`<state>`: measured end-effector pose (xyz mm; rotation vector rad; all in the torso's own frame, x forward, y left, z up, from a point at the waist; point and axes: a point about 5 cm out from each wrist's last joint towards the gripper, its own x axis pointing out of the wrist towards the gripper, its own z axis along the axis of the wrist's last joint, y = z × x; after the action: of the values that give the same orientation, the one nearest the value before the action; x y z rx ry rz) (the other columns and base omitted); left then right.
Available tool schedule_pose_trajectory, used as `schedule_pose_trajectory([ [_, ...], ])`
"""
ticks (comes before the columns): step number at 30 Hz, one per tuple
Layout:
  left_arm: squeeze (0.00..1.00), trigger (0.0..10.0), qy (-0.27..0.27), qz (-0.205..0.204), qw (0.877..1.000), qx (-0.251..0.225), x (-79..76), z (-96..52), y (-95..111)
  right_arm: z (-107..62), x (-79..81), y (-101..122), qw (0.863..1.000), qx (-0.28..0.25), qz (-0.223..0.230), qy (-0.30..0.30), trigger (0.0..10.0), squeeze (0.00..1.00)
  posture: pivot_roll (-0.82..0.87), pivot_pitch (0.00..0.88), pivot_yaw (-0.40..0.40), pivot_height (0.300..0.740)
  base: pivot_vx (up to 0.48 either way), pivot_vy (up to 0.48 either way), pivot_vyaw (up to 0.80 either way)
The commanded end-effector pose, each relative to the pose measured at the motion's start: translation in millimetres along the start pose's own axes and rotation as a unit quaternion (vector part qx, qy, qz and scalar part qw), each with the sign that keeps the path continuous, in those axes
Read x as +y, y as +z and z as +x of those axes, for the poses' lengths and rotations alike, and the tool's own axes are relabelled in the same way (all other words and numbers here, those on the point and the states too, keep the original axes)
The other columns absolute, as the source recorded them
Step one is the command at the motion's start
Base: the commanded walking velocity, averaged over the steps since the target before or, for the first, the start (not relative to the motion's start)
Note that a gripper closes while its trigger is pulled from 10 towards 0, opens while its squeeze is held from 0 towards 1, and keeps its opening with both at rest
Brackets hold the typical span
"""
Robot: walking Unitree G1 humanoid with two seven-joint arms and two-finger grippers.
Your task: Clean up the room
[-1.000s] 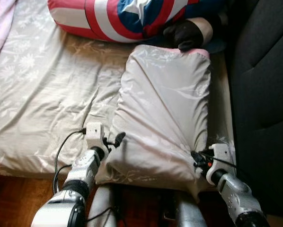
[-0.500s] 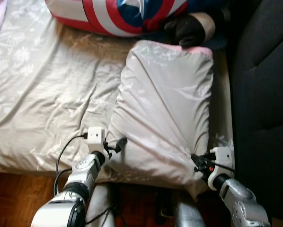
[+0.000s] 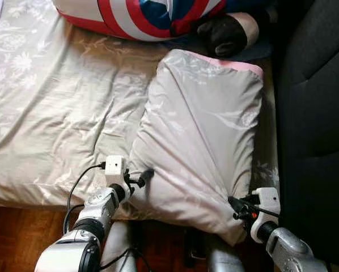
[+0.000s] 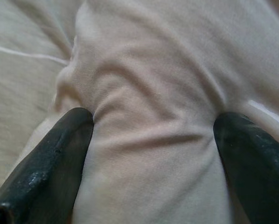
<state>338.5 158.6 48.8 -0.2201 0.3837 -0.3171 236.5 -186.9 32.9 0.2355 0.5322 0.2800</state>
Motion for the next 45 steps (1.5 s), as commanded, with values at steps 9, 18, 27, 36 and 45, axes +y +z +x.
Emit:
schedule_pose_trajectory([
  [9, 0.00, 0.0, -0.032, 0.000, 0.995, 0.097, -11.3, -6.4, -43, -14.8, 1.7, -40, 0.996, 0.084, 0.031, -0.007, 0.0, 0.00, -0.21, 0.529, -0.151, 0.663, 0.000, 0.000, 0.00],
  [18, 0.00, 0.0, -0.048, 0.017, 0.992, 0.113, -13.3, -7.3, -47, -15.4, 3.1, -41, 0.995, 0.090, 0.034, -0.007, 0.0, 0.00, -0.21, 0.532, -0.151, 0.663, 0.000, 0.000, 0.00],
  [27, 0.00, 0.0, -0.058, 0.015, 0.992, 0.114, -16.4, -6.8, -48, -10.1, 9.6, -45, 0.995, 0.092, 0.040, -0.004, 0.0, 0.00, -0.18, 0.533, -0.132, 0.663, 0.000, 0.000, 0.00],
  [36, 0.00, 0.0, -0.068, 0.014, 0.991, 0.115, -19.6, -7.2, -51, -4.5, 10.3, -46, 0.995, 0.087, 0.045, -0.009, 0.0, 0.00, -0.17, 0.506, -0.111, 0.663, 0.000, 0.000, 0.00],
  [45, 0.00, 0.0, -0.057, -0.023, 0.995, 0.082, -20.4, -7.2, -50, 8.5, 11.1, -46, 0.996, 0.079, 0.048, -0.013, 0.0, 0.00, -0.13, 0.454, -0.082, 0.663, 0.000, 0.000, 0.00],
])
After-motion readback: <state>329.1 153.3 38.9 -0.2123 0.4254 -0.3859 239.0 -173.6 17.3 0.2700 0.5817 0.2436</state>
